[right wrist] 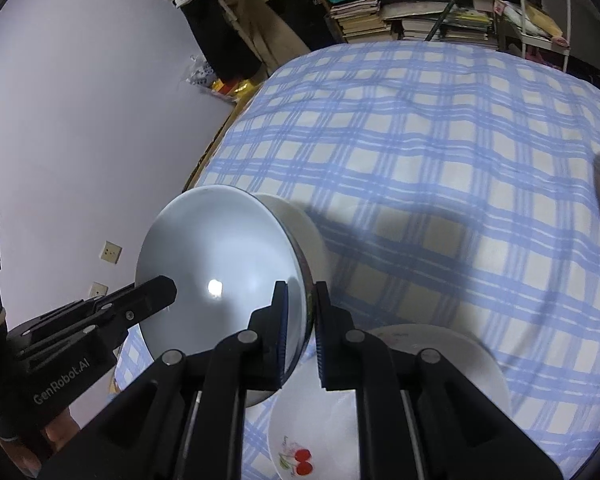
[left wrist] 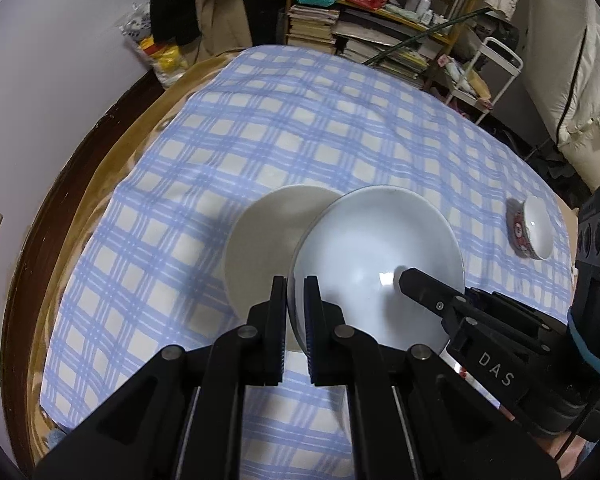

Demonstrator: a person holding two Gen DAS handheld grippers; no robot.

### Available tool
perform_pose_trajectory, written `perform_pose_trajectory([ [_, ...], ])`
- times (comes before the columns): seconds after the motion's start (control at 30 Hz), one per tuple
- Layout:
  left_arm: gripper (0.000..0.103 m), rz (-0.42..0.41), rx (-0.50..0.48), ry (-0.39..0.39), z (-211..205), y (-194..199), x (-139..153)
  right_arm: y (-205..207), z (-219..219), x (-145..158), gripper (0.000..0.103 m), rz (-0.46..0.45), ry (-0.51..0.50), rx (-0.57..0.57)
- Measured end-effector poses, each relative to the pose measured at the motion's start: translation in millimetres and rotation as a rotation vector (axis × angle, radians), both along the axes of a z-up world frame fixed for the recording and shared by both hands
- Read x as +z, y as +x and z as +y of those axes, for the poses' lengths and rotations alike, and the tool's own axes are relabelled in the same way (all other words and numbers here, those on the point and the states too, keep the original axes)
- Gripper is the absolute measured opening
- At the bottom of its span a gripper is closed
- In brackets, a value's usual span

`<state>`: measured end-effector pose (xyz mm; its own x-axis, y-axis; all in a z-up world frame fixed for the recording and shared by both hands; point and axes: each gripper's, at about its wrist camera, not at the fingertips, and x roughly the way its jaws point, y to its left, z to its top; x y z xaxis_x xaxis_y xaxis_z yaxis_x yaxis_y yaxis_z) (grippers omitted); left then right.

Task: Organize plates and bowls
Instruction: 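Carry the held white bowls with both grippers toward the bowl stack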

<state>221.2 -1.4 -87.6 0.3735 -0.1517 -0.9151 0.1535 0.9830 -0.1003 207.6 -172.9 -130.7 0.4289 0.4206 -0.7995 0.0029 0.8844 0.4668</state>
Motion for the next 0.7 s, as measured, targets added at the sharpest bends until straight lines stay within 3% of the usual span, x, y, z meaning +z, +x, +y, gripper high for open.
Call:
perform_pose_trajectory([
  [0.33,0.007,0.048,0.042,-0.027,23,6,-29,7,26,-22,0.014,0.046,-0.049,0.043],
  [0.5,0.008,0.002,0.051,-0.007,24,6,-31,8,46,-22,0.015,0.009,-0.174,0.106],
  [0.7,0.008,0.096,0.118,-0.096,41,16,-56,14,50,-32,0.015,0.014,-0.186,0.109],
])
